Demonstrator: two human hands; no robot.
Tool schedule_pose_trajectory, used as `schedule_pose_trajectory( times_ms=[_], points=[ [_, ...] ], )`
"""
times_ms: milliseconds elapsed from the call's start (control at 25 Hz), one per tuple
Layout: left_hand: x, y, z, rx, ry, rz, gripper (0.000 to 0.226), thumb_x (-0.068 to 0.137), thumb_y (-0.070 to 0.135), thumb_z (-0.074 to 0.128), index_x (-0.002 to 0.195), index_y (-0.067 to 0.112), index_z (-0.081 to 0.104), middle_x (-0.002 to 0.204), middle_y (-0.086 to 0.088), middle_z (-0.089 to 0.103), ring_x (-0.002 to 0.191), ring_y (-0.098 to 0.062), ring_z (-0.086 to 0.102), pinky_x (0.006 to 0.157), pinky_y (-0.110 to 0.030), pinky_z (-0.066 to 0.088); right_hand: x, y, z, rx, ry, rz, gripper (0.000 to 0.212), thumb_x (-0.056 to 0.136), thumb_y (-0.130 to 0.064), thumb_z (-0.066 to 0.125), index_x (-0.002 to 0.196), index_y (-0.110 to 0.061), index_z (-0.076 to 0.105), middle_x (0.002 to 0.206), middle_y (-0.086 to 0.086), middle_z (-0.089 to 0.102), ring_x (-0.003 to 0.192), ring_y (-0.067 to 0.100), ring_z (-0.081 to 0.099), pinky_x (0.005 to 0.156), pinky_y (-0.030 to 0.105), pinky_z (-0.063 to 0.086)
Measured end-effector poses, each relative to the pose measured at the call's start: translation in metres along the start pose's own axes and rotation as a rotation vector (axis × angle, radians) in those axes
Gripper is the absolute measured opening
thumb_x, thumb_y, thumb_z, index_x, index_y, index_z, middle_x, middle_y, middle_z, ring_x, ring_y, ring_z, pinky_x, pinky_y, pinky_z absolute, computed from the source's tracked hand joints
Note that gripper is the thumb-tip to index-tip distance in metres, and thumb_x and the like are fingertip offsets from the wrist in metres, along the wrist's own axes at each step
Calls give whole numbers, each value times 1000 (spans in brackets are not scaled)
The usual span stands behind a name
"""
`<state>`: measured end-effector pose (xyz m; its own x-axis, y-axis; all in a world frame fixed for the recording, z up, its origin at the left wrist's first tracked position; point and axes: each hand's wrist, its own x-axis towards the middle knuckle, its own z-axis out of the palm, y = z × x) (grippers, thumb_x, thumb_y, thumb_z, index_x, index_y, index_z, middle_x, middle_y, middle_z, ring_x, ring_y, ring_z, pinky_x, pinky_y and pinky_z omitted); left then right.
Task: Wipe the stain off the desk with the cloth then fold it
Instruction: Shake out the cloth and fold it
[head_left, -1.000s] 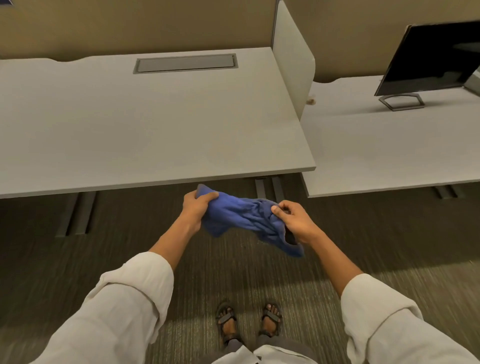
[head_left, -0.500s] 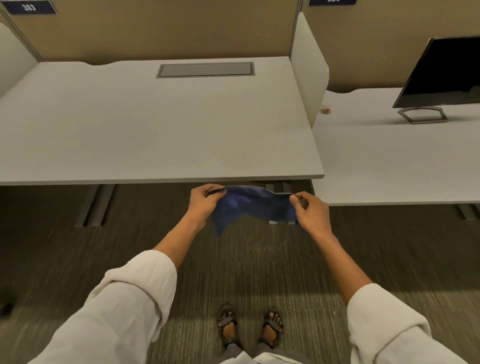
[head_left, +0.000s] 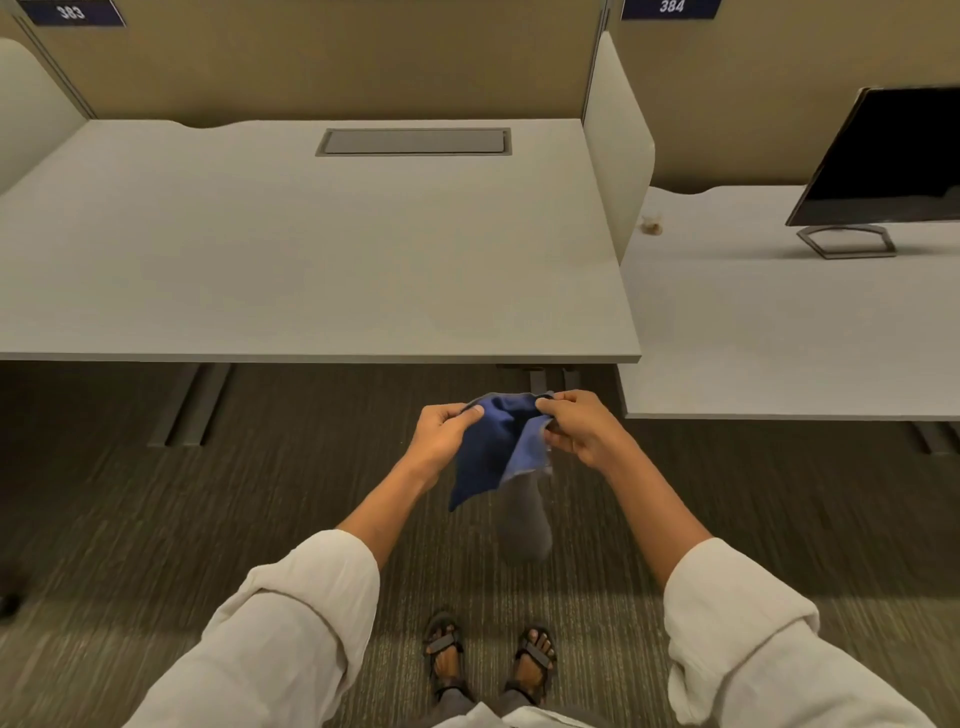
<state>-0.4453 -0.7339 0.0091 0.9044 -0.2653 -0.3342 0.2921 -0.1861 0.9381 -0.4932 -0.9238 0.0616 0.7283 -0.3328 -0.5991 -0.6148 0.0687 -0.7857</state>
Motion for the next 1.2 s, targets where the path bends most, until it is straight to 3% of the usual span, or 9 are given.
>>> schedule_pose_trajectory(
  times_ms=[120, 320, 440, 560, 800, 880, 1000, 1120, 1200],
  points=[
    [-3, 1, 1, 69, -110, 66, 15, 91, 23, 65, 90, 16, 78, 92, -4, 76, 95, -19, 67, 78, -29, 50, -6, -2, 10, 166, -69, 12, 8, 92, -8, 63, 94, -12, 56, 99, 12, 61, 84, 19, 67, 53, 23, 57],
    [0, 6, -1, 94, -167, 67, 23, 94, 20, 60, 81, 20, 80, 84, -1, 76, 83, -14, 69, 76, -30, 51, 4, -7, 23, 363, -66, 94, 33, 93, 1, 58, 123, -5, 46, 114, 19, 58, 86, 27, 70, 75, 36, 61],
    [4, 7, -6, 68, -151, 74, 27, 95, 21, 57, 83, 23, 80, 86, 0, 77, 85, -13, 71, 75, -27, 54, 8, -13, 29, 452, -63, 160, 25, 94, 3, 55, 120, 2, 55, 120, 22, 57, 92, 31, 68, 69, 34, 62],
    [4, 9, -11, 59, -145, 116, 26, 94, 22, 56, 85, 26, 80, 89, 0, 77, 88, -12, 71, 72, -20, 54, 10, -18, 33, 539, -88, 214, 24, 96, 3, 48, 118, 2, 56, 109, 23, 61, 91, 34, 67, 66, 37, 62],
    [2, 18, -15, 251, -213, 250, 25, 81, 15, 65, 101, 24, 76, 96, 0, 76, 95, -13, 69, 84, -30, 57, 18, -30, 50, 735, -117, 389, 14, 94, 2, 48, 108, 2, 52, 115, 27, 56, 112, 38, 60, 95, 45, 53],
    [-2, 21, -16, 336, -219, 256, 32, 78, 18, 70, 108, 29, 73, 99, 7, 75, 98, -9, 69, 84, -29, 59, 21, -34, 54, 707, -111, 421, 6, 94, 3, 48, 96, 4, 53, 113, 27, 56, 115, 37, 58, 92, 41, 55],
    [0, 30, -19, 389, -82, 249, 20, 89, 19, 66, 106, 26, 75, 93, 6, 76, 95, -13, 70, 80, -35, 59, 27, -31, 52, 657, -229, 315, 23, 93, 4, 43, 114, 6, 55, 101, 20, 67, 104, 35, 64, 66, 44, 61],
    [5, 51, -31, 390, 4, 184, 26, 89, 5, 58, 100, 17, 78, 92, -4, 76, 94, -24, 69, 79, -41, 55, 36, -23, 33, 433, -252, 205, 28, 85, -20, 69, 111, -12, 61, 110, 13, 68, 97, 28, 69, 67, 46, 61],
    [6, 66, -47, 361, 17, 139, 26, 88, 4, 55, 92, 16, 78, 91, -6, 76, 91, -20, 69, 76, -35, 55, 50, -21, 17, 68, -179, -65, 43, 79, -34, 76, 116, -27, 56, 120, 4, 61, 101, 20, 65, 74, 36, 60]
  ],
)
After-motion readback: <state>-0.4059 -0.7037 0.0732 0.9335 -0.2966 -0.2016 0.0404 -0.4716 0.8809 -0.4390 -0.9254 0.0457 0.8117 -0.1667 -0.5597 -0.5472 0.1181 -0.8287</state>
